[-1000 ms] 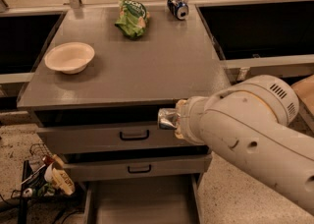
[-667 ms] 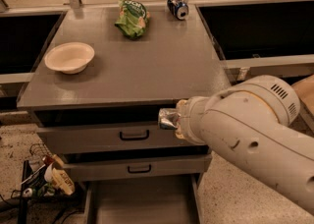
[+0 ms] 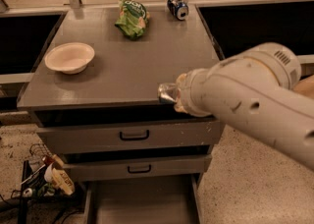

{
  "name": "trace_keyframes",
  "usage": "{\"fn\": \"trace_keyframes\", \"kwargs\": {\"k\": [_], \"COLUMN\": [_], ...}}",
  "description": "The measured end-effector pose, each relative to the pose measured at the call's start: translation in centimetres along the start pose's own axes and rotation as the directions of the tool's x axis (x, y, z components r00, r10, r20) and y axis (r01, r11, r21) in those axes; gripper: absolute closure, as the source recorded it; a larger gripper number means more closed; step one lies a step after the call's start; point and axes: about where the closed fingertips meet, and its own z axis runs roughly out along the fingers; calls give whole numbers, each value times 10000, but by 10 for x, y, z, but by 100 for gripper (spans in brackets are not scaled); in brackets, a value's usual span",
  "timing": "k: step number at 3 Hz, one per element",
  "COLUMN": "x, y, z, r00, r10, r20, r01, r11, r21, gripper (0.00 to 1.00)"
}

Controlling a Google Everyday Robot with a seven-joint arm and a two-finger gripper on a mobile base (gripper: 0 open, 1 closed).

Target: Pick redbull can from bottom drawer and place on counter

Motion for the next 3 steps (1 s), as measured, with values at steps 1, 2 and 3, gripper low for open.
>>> {"fn": "trace_keyframes", "kwargs": {"k": [1,2,3], "x": [-10,-10,-9], "y": [-58,-58,-58], "z": [27,27,32], "r00": [9986,9986,9989], "r10": [-531,-531,-415], "r20": [-5,-5,207], "r01": [531,531,419], "r11": [9986,9986,9989], "r21": [53,52,-221], "gripper": [100,100,100]}}
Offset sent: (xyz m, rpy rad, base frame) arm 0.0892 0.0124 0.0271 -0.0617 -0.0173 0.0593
